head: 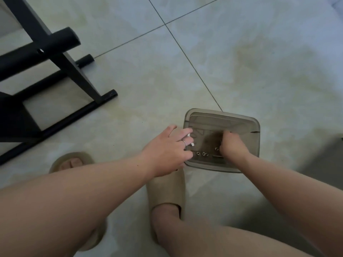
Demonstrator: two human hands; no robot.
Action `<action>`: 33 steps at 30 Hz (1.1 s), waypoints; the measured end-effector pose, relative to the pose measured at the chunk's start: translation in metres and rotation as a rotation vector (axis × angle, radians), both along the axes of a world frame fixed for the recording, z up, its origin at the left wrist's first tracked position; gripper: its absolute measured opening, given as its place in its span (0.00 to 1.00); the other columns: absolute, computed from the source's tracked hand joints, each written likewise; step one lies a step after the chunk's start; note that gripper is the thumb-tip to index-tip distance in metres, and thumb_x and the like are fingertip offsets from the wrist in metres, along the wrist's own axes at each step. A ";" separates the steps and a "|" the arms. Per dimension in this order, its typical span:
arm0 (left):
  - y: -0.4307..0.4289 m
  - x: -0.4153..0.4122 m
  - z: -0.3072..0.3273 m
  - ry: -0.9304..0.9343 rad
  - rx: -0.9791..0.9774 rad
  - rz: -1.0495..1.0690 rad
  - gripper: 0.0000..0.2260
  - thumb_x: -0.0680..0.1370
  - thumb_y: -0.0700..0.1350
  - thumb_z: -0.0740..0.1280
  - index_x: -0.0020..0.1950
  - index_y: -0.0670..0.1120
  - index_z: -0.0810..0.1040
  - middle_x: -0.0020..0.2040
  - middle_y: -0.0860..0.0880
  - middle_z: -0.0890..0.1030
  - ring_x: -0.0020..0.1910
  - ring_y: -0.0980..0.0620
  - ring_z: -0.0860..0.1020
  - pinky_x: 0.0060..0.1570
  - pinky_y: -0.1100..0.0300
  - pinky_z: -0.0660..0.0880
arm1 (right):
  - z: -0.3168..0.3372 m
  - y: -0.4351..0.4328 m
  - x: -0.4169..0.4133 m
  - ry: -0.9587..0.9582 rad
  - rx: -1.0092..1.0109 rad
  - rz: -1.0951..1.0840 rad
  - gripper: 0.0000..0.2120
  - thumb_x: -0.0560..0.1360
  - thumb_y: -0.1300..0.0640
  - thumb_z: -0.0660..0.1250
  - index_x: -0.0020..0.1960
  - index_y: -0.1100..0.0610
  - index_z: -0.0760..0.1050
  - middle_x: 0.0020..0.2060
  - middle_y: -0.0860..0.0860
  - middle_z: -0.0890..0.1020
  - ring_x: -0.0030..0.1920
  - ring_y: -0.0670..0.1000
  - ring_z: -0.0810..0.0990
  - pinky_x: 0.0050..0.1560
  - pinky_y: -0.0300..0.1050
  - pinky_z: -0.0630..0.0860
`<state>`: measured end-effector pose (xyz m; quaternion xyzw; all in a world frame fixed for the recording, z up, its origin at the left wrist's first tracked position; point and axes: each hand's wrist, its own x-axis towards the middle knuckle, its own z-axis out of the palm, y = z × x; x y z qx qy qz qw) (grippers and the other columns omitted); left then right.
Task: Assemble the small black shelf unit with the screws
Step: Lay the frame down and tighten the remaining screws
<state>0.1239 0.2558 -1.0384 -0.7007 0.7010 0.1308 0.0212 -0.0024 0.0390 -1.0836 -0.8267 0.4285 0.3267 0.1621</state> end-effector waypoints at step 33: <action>0.144 0.138 0.190 -0.184 -0.205 1.015 0.27 0.78 0.58 0.66 0.73 0.49 0.66 0.71 0.46 0.69 0.70 0.42 0.66 0.68 0.48 0.63 | 0.251 0.136 0.168 -0.900 0.324 0.081 0.06 0.74 0.56 0.75 0.40 0.53 0.79 0.30 0.49 0.83 0.29 0.42 0.80 0.36 0.46 0.78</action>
